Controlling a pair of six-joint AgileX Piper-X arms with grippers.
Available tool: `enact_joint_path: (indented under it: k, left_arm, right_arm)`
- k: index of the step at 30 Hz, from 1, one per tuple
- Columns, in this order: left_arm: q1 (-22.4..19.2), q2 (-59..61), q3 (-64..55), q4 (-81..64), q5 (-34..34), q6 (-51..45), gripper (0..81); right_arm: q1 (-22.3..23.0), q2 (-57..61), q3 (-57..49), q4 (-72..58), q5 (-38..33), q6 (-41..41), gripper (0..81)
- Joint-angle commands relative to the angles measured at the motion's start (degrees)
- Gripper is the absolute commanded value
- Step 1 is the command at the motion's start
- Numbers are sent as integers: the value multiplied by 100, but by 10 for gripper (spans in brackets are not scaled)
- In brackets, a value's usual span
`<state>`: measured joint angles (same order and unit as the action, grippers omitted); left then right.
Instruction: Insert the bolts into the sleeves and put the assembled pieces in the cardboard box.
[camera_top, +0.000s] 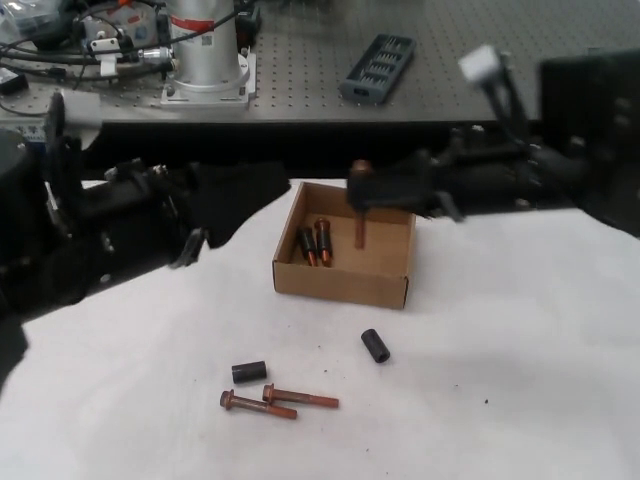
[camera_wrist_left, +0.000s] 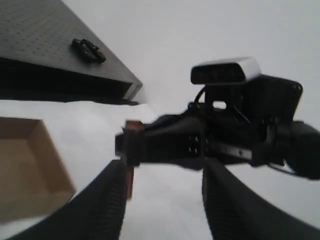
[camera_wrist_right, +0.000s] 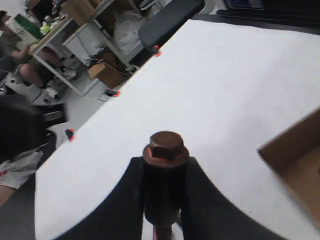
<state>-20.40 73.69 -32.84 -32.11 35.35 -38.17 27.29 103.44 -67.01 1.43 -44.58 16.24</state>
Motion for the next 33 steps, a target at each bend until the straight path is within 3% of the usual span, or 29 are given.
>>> enact_joint_path:
  k: [1, 6, 11, 16, 20, 22, 26, 28, 33]
  left_arm:
    - [10, -497, -56, 1879, -910, 655, 346]
    - [10, -1198, -56, 3168, -1118, 973, 327]
    - [10, -1605, -56, 3290, -1118, 696, 231]
    - [10, -1750, -56, 3290, -971, 208, 230]
    - [10, -1748, -56, 3290, -845, -88, 230]
    - [10, -1748, -56, 3290, -845, -182, 230]
    - [10, -1748, -56, 3290, -845, -180, 230]
    - [10, -1748, -56, 3290, -845, -180, 230]
    - [10, -1748, -56, 3290, -863, 209, 230]
  right_arm:
    - [-25, 105, -227, 126, 131, -36, 34]
    - [-25, 895, -1269, 980, 888, -47, 34]
    - [-46, 1327, -1907, 1534, 1822, -47, 34]
    - [-43, 1401, -2228, 2392, 3099, -37, 34]
    - [-43, 1401, -2254, 2673, 3079, -48, 35]
    - [-30, 1401, -2242, 2696, 2862, -48, 78]
    - [42, 1401, -2242, 2695, 2391, 63, 353]
    - [72, 1401, -2242, 2762, 2237, 208, 439]
    - [84, 1315, -2242, 3635, 1895, -17, 358]
